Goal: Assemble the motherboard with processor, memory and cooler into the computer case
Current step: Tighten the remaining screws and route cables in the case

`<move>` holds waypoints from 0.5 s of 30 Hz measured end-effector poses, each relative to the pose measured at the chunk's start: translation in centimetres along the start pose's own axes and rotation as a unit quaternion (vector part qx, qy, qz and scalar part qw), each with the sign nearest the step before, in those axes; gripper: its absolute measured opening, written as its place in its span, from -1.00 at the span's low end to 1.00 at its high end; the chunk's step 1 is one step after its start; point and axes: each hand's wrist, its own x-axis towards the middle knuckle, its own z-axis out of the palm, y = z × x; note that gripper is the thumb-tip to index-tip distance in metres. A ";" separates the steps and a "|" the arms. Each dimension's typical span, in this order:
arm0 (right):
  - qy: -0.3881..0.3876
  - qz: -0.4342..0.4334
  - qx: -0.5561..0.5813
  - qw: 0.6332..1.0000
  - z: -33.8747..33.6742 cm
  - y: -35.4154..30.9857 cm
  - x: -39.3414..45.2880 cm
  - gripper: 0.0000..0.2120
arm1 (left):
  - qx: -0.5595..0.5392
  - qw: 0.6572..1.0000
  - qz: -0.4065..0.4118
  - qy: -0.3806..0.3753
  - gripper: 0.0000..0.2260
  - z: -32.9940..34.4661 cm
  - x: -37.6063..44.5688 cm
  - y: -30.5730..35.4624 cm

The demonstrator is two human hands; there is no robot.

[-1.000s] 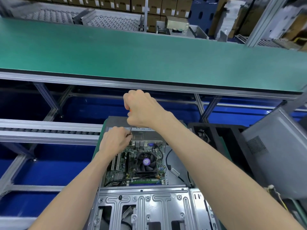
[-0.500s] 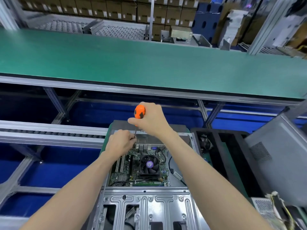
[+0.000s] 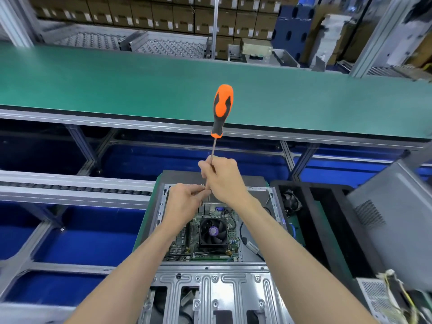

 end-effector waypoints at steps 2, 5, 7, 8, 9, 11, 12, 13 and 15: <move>0.024 -0.011 0.009 1.000 -0.6 -0.1 0.2 -0.65 | -0.141 0.985 -0.093 0.043 -0.89 0.4 -0.8 -0.3; 0.043 -0.039 0.034 0.998 -1.8 -0.8 0.5 -0.61 | -0.437 0.841 -0.309 0.083 -0.69 1.4 -2.3 -1.9; 0.044 -0.048 0.044 0.997 -2.3 -1.1 0.5 -0.60 | -0.587 0.715 -0.368 0.092 -0.62 1.8 -3.2 -2.5; 0.045 -0.050 0.046 0.997 -2.4 -1.2 0.4 -0.60 | -0.632 0.672 -0.374 0.093 -0.60 1.9 -3.4 -2.6; 0.046 -0.053 0.048 0.996 -2.4 -1.2 0.3 -0.60 | -0.665 0.642 -0.371 0.093 -0.59 2.0 -3.4 -2.6; 0.045 -0.057 0.053 0.996 -2.2 -1.4 0.1 -0.60 | -0.710 0.603 -0.354 0.084 -0.58 2.2 -3.2 -2.5; 0.044 -0.059 0.055 0.996 -2.0 -1.4 0.0 -0.60 | -0.730 0.588 -0.342 0.072 -0.59 2.2 -3.1 -2.3; 0.041 -0.059 0.056 0.996 -1.8 -1.4 -0.2 -0.60 | -0.751 0.571 -0.326 0.059 -0.60 2.1 -3.1 -2.1; 0.031 -0.056 0.054 0.997 -1.4 -1.4 -0.5 -0.60 | -0.788 0.540 -0.294 0.032 -0.59 2.1 -3.3 -1.9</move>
